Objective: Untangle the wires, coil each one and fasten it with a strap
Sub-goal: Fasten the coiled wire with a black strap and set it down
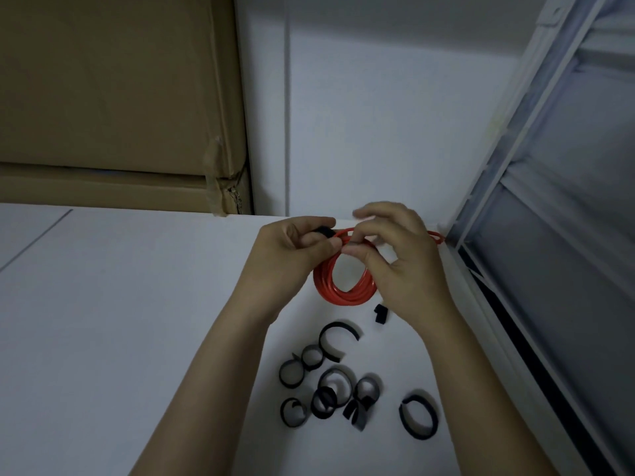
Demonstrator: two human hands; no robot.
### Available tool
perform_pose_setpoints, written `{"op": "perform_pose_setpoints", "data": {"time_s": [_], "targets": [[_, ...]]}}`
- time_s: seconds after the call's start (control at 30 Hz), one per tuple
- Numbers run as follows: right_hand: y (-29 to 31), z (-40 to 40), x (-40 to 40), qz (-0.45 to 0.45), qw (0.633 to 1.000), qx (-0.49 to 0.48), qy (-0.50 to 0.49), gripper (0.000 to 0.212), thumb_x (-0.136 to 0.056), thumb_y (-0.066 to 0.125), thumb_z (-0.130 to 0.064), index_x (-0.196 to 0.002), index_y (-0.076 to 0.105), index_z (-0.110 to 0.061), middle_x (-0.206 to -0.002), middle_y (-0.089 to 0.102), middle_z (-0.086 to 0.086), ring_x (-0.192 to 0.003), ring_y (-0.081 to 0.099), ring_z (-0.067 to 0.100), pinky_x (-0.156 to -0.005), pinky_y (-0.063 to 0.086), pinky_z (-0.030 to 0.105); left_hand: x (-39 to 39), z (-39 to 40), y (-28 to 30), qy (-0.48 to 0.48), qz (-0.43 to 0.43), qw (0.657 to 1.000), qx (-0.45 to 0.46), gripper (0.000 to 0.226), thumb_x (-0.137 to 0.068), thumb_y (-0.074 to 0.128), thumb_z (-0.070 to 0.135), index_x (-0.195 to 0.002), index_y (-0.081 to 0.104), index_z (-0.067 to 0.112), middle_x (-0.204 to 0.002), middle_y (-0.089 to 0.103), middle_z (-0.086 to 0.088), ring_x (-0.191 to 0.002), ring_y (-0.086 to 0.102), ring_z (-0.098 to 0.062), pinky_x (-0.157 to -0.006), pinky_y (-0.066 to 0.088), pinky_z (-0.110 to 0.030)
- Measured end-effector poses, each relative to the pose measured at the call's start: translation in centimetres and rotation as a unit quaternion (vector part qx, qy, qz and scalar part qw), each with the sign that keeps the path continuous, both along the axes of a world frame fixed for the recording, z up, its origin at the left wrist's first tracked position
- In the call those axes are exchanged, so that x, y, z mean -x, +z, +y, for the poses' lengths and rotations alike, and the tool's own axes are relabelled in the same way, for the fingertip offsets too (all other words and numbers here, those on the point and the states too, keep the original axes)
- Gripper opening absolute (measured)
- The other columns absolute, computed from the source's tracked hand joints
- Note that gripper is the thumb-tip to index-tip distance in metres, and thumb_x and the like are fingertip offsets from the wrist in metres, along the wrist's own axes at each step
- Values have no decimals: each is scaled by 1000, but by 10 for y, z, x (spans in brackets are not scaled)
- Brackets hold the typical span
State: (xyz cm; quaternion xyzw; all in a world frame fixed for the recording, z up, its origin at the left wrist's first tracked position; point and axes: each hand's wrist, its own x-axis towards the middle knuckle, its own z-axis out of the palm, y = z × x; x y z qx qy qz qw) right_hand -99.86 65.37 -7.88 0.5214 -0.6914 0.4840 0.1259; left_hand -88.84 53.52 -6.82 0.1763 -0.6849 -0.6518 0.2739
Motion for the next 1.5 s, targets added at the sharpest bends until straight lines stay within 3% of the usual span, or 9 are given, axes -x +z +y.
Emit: {"op": "perform_pose_setpoints", "data": {"time_s": [0.2,0.33,0.47,0.57,0.8,0.93,1.1,1.23,1.5], "targets": [[-5,-6,-4,-34,999,-5,-30,2,-84,68,-22,-85,69,-20,-98,66,-18,-109,50,2,-105,29,17,-2,-2,1,-12,7,999,40,27,-85,69,5,-112,66,10,-72,73,4,-80,71,-7,-76,51,-12],[0,-4,-6,-207,978,13,16,11,-77,78,-16,-77,68,-21,-82,70,-14,-86,65,1,-80,47,11,-1,0,0,-7,-5,995,101,34,-85,70,9,-118,64,8,-79,74,12,-83,69,0,-78,50,-10],[4,-4,-11,-169,984,55,-12,21,-76,79,-13,-74,68,-32,-79,69,-19,-79,66,-2,-71,46,7,-1,-1,1,-11,23,999,31,33,-85,68,4,-117,64,7,-83,76,3,-84,70,-5,-77,50,-11],[5,-4,-11,-226,970,86,6,19,-78,77,-13,-76,70,-30,-78,70,-17,-79,67,-1,-69,47,8,-2,-3,2,-22,45,998,-25,26,-86,65,1,-109,67,12,-84,76,0,-84,72,-10,-77,53,-15],[6,1,-2,-525,840,40,135,7,-83,69,-4,-85,71,-11,-92,73,9,-87,70,19,-72,57,33,4,9,0,-10,42,999,30,26,-87,63,-1,-101,67,20,-77,75,7,-78,71,-4,-71,49,-9],[8,5,5,-598,782,31,174,24,-75,72,-6,-96,63,-10,-93,71,11,-82,70,19,-68,56,31,2,11,1,-21,34,997,61,26,-88,63,0,-101,67,22,-81,76,5,-82,71,-6,-75,50,-11],[5,4,2,-448,884,31,132,15,-82,72,-8,-87,75,-22,-89,73,3,-84,71,17,-69,56,27,3,6,-1,4,30,999,45,24,-91,60,1,-100,67,22,-77,75,8,-79,70,-4,-75,52,-13],[2,2,-2,-298,948,36,106,24,-83,72,-12,-89,75,-34,-94,74,-9,-91,70,9,-80,52,18,4,4,-2,39,39,997,49,24,-90,61,-1,-108,68,13,-75,75,4,-76,70,-7,-77,54,-17],[3,4,0,-186,974,-49,121,29,-82,72,-11,-99,69,-34,-99,69,-17,-99,64,1,-84,47,12,3,-1,-2,63,41,995,69,26,-92,58,-2,-109,66,16,-79,74,11,-77,71,-6,-72,54,-16]]}}
